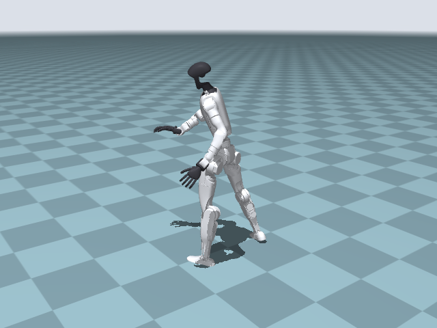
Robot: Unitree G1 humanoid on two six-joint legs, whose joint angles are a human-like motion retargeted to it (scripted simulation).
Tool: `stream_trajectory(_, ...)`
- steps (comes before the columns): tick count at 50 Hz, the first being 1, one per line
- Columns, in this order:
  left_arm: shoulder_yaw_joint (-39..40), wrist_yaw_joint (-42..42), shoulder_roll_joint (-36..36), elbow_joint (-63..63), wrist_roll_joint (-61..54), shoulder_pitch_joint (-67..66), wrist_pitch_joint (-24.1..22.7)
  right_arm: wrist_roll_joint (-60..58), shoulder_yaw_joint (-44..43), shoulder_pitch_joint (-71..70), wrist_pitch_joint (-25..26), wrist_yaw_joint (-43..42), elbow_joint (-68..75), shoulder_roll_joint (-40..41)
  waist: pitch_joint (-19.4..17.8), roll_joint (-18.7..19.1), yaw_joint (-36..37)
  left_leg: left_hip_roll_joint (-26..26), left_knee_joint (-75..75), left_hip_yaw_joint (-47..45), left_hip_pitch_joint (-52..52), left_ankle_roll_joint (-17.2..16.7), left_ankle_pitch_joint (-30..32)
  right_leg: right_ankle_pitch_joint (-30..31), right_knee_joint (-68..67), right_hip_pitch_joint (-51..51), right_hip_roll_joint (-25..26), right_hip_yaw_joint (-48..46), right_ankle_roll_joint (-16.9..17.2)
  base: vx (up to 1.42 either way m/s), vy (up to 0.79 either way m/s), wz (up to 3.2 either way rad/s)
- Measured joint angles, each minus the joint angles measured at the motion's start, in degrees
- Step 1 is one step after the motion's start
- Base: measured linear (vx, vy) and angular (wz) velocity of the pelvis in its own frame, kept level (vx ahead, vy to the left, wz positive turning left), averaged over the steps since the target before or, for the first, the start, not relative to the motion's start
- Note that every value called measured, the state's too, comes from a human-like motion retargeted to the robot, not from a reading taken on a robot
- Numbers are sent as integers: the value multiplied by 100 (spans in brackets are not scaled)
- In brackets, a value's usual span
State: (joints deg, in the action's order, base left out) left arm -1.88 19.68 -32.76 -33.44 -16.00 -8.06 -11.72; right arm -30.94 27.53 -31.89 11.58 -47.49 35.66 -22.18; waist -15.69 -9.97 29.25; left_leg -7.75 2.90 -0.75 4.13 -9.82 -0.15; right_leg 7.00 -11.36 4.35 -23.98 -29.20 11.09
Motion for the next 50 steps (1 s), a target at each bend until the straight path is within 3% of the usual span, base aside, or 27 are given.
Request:
stream_trajectory(3, 690, -528, 34, -1481, -778, -192, 253, -215, 539, -871, 167, 8, 854, 312, 23, -20, 308, -42, 0, 334, 72, 21, 8, 118, -562, -123, -40, 61, -82, 12, 6, 99)
stream_trajectory(8, 1690, -1266, -608, -3128, -1478, -374, 561, -161, 1396, -1785, 40, 1107, 1823, 428, 11, -55, 739, -12, -67, 998, 149, 101, 3, 646, -956, -22, 36, 345, -243, 17, 6, 120)
stream_trajectory(14, 2592, -1905, -1794, -3122, -1515, -752, 829, 964, 1282, -1538, -354, 2459, 1221, -195, -48, -189, 1281, 124, -158, 1767, 92, 188, -72, 1298, -1715, -85, 131, 1036, -102, 20, 5, 122)
stream_trajectory(20, 3243, -2151, -3055, -2865, -114, -1090, 960, 1286, 1203, -874, -573, 3495, 45, -1062, -93, -368, 1447, 208, -197, 2402, 63, 217, -58, 1957, -1818, -9, 586, 2024, 209, 14, 0, 103)
stream_trajectory(26, 3706, -1192, -4239, -2954, 1336, -1513, 909, 1157, 1356, -377, -986, 3903, -1836, -2305, -250, -644, 1535, 82, -246, 2510, 118, 193, -35, 2001, -1767, 0, 935, 2514, 367, 4, -9, 18)
stream_trajectory(33, 4522, 946, -4813, -3336, 1535, -1410, 1444, 774, 660, 626, -1441, 3018, -4725, -3671, -417, -1285, 1678, -322, -576, 1775, 94, 198, -228, 985, -1790, -19, 820, 1790, 366, -4, -19, -105)
stream_trajectory(37, 4662, 1981, -4444, -3523, 470, -793, 1678, 876, -11, 1318, -1566, 3045, -5916, -4018, -299, -1757, 1410, -510, -957, 924, -199, 198, -437, 244, -1441, 306, 626, 1220, 256, -5, -24, -194)
stream_trajectory(41, 4122, 2698, -3300, -3604, -484, 421, 1654, 1053, -785, 1954, -1610, 3246, -6706, -4346, 178, -1978, 777, -841, -1440, -252, -726, 99, -637, -451, -1221, 524, 534, 901, 223, -8, -32, -259)
stream_trajectory(45, 2754, 2971, -1699, -2955, -277, 1911, 1553, 1327, -1708, 2410, -1567, 3314, -7114, -4507, 889, -1983, -192, -1190, -2058, -1354, -1214, -27, -618, -1096, -1022, 562, 575, 1087, 128, -11, -42, -276)
stream_trajectory(50, 203, 1536, -724, -1459, 1557, 4207, 1498, 1007, -2293, 2348, -1446, 3513, -7020, -4087, 1737, -1726, -1804, -1524, -2691, -1906, -1651, -94, -27, -1590, -880, 491, 879, 2010, 58, -10, -49, -230)
